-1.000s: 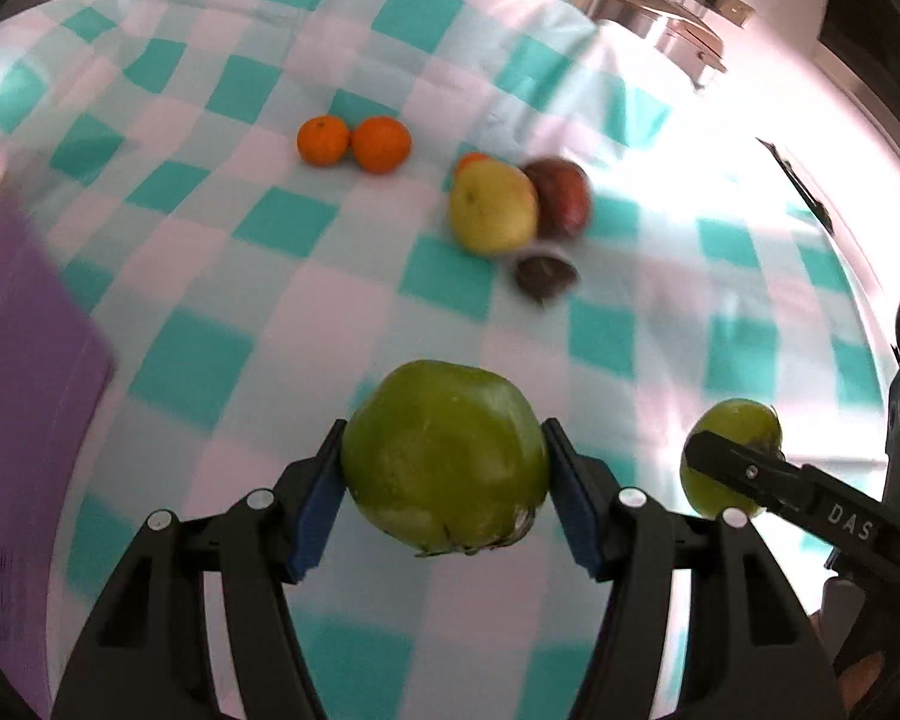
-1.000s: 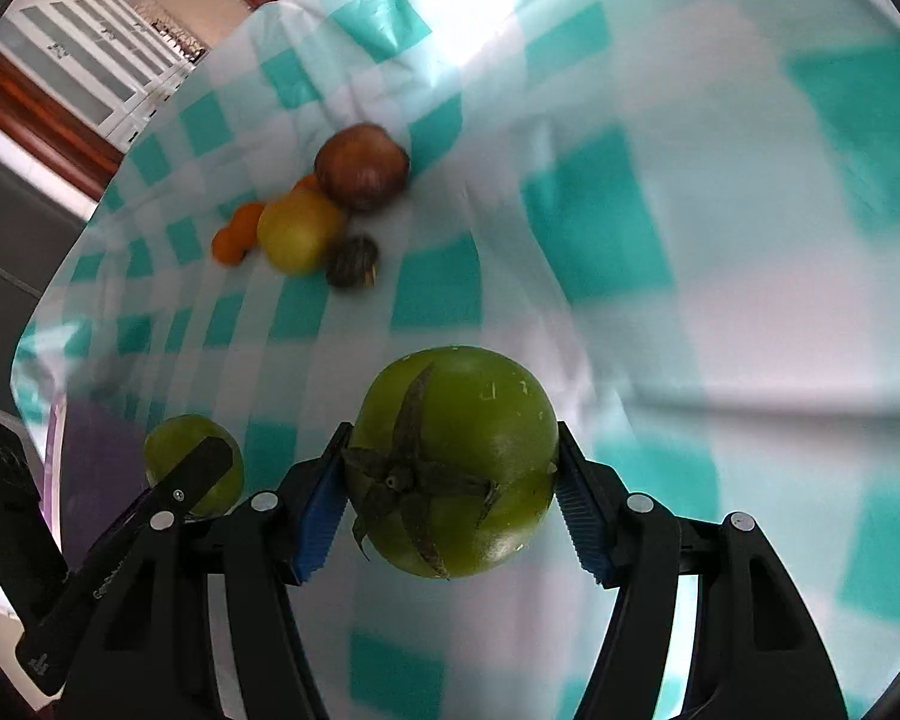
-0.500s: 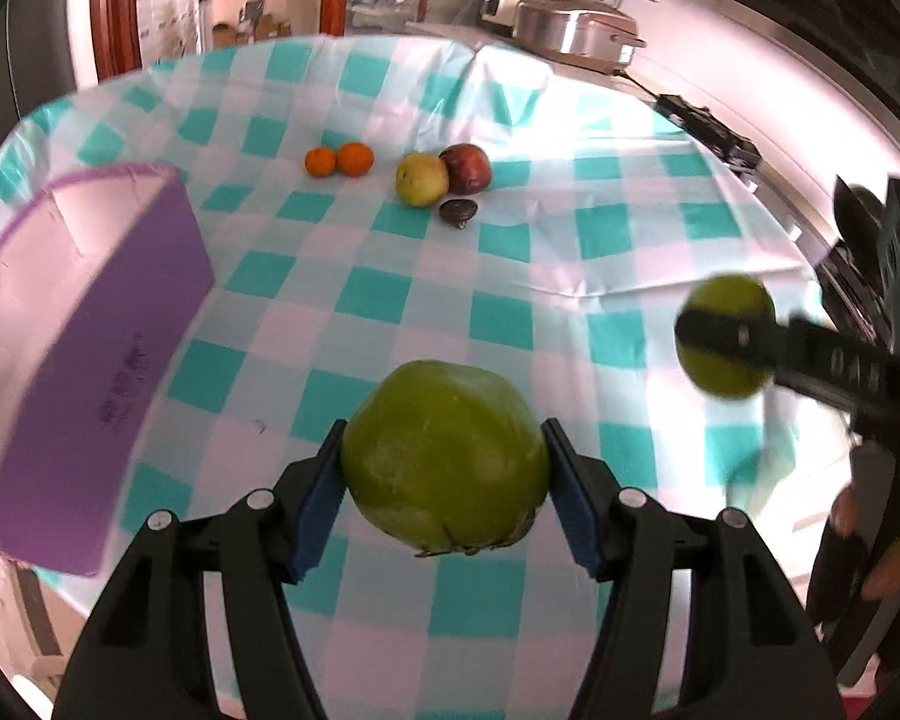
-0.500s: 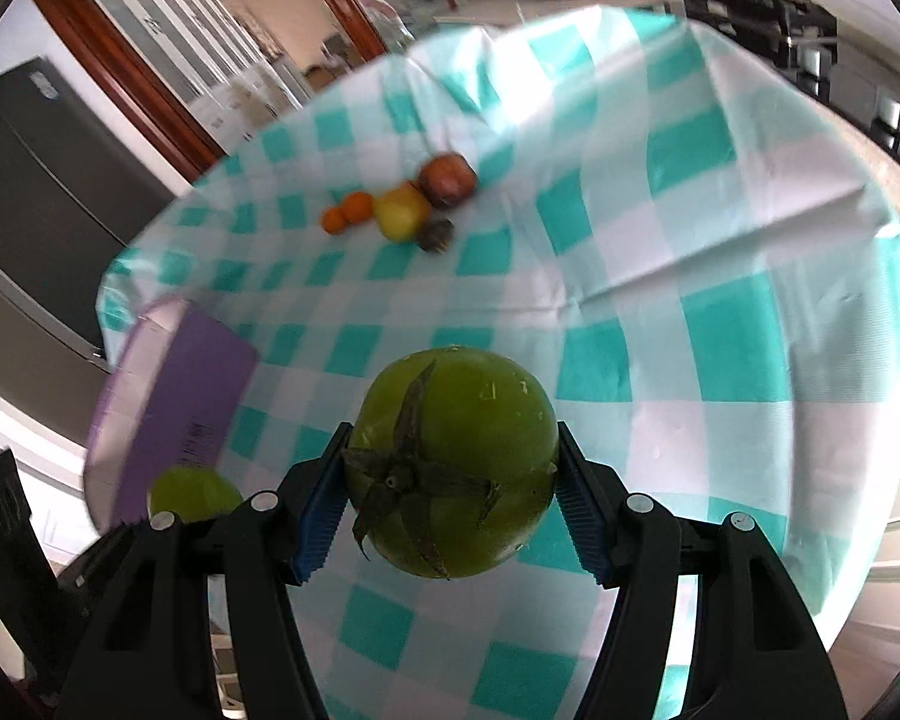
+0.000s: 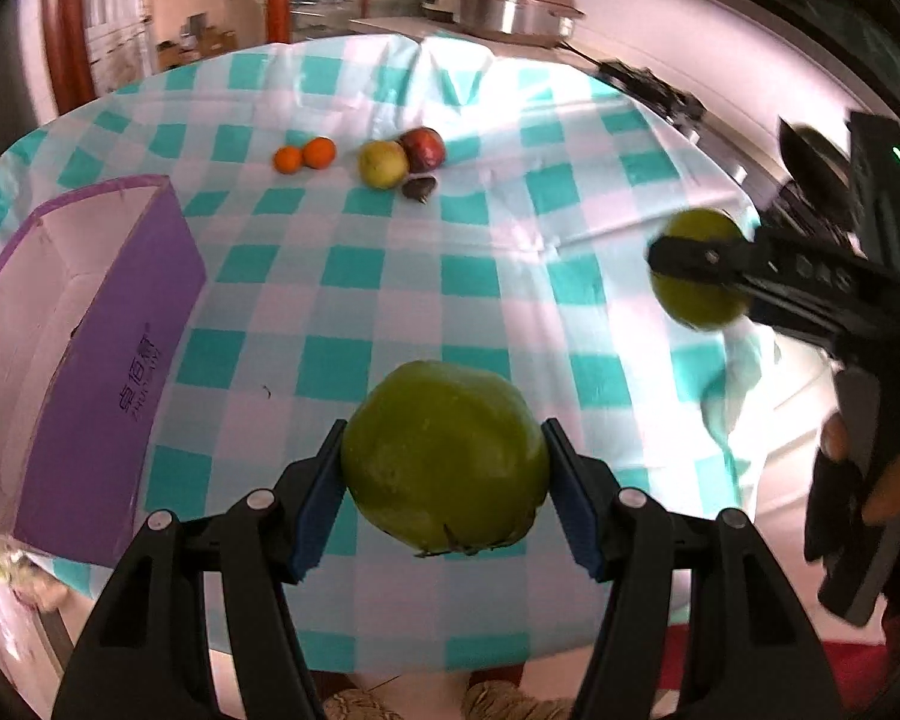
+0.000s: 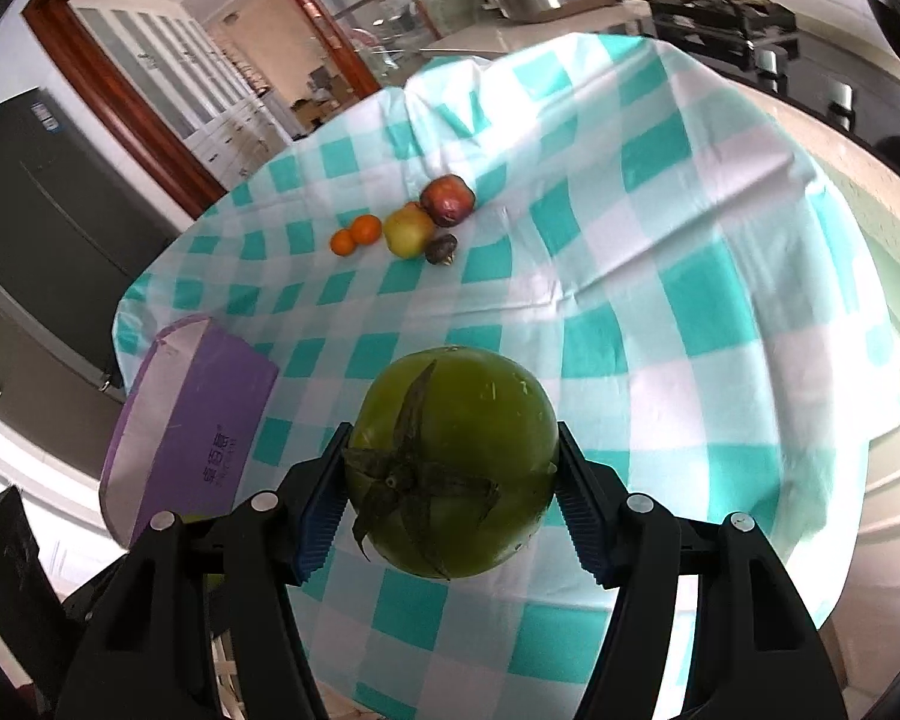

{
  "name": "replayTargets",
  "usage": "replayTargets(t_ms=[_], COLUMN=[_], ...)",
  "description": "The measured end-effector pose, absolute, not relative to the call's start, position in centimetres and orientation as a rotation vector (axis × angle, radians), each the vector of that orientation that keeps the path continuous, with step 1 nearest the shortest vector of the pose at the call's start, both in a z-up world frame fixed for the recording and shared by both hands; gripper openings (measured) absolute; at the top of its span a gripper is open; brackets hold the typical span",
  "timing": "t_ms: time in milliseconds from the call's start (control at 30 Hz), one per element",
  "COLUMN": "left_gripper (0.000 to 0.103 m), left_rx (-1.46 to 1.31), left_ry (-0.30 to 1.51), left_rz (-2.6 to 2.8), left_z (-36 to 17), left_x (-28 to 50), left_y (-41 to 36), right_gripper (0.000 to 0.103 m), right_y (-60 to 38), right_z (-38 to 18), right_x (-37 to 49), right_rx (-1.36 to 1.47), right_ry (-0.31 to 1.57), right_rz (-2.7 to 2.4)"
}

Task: Organize fruits
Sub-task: 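Lift both green fruits and carry them over the purple-rimmed box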

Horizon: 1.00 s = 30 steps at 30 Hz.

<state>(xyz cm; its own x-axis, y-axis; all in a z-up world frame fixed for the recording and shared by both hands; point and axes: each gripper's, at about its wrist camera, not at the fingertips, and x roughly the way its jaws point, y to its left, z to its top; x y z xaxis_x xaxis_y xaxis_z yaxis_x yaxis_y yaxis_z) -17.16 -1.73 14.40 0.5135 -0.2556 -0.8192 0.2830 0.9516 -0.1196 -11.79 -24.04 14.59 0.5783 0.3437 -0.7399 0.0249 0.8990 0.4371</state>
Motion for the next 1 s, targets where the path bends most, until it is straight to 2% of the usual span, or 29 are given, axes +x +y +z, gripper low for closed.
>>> replayTargets(t_ms=[133, 333, 500, 733, 1000], left_gripper=[0.063, 0.063, 0.063, 0.063, 0.063], left_rx=[0.038, -0.015, -0.048, -0.134, -0.163], left_ry=[0.979, 0.895, 0.879, 0.954, 1.046], left_rz=[-0.368, -0.352, -0.309, -0.170, -0.081], left_z=[14.8, 18.6, 19.7, 18.6, 15.3], left_x=[-17.2, -16.5, -16.1, -14.7, -13.0], left_y=[1.7, 10.8, 18.4, 29.6, 34.4], right_gripper=[0.063, 0.063, 0.063, 0.063, 0.063], right_y=[-20.8, -12.5, -5.1, 6.8, 14.3], right_z=[14.5, 16.3, 17.4, 18.4, 18.1], right_x=[-11.5, -10.5, -9.7, -8.7, -5.2], right_rx=[0.445, 0.445, 0.433, 0.311, 0.232], right_ry=[0.940, 0.909, 0.885, 0.907, 0.991], right_rz=[0.173, 0.209, 0.246, 0.340, 0.400])
